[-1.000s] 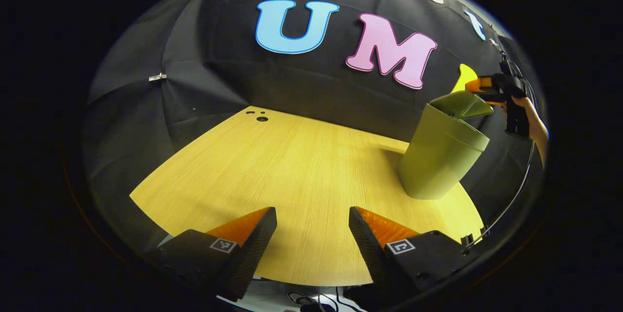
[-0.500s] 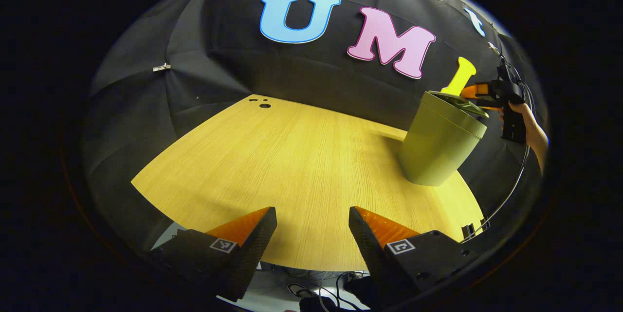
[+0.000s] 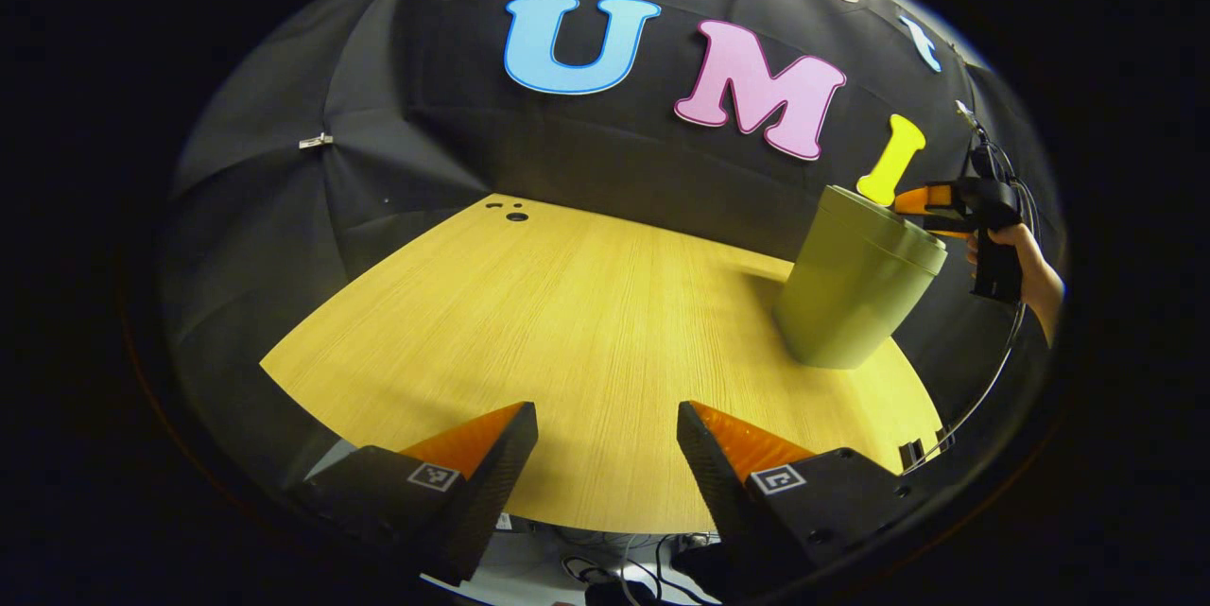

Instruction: Press the lid of the desktop garbage bin to open it, pick up the crumpled paper on the desktop and throw it into the bin, then pick up the pop can on the desktop and drop it into the bin, and finally close the garbage bin lid.

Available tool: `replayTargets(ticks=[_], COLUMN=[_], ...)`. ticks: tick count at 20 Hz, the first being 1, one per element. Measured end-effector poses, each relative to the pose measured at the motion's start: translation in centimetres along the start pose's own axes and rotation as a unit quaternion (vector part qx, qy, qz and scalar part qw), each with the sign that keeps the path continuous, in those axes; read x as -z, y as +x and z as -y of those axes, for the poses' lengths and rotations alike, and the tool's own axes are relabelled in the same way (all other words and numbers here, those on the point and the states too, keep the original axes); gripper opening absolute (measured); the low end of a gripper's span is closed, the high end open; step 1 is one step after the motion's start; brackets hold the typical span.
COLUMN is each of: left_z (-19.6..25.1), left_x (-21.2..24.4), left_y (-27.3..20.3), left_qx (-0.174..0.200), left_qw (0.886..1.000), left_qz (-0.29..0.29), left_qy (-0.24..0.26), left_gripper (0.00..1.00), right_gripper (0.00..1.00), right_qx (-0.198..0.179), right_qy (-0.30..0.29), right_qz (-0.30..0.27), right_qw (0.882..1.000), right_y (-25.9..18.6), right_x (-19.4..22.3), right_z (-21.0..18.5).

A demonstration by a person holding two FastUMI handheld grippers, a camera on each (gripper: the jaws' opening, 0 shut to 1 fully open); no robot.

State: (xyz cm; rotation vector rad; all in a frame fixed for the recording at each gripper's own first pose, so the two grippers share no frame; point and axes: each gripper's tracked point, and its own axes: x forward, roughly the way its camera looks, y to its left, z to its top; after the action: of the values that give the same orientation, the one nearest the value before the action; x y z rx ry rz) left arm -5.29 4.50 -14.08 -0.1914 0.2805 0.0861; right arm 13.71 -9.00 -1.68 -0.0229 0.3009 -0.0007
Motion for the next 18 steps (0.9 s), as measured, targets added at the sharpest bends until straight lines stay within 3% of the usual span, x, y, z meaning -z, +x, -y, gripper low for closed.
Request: replayTargets(ticks=[7,11,14,18], left_z=[1.1,1.5,1.5,1.6], left_x=[0.8,0.7,-0.4,-2.9], left_y=[0.3,0.6,0.6,0.5], left_qx=[0.007,0.011,0.012,0.008], left_qw=[1.000,1.000,1.000,0.999], left_qz=[-0.005,-0.005,0.006,0.035], left_qy=[0.004,0.005,0.003,0.009], left_gripper=[0.95,0.95,0.96,0.96], right_gripper=[0.99,1.00,0.98,0.98], right_qx=[-0.003,0.003,0.010,0.017], right_qy=[0.010,0.015,0.013,0.003], right_qz=[-0.009,0.034,0.041,0.105], right_qw=[1.000,0.999,0.999,0.994], right_y=[-0.4,-0.2,-1.6,-5.0], right_x=[1.6,0.6,0.5,-2.0], right_z=[0.1,0.1,0.1,-0.3])
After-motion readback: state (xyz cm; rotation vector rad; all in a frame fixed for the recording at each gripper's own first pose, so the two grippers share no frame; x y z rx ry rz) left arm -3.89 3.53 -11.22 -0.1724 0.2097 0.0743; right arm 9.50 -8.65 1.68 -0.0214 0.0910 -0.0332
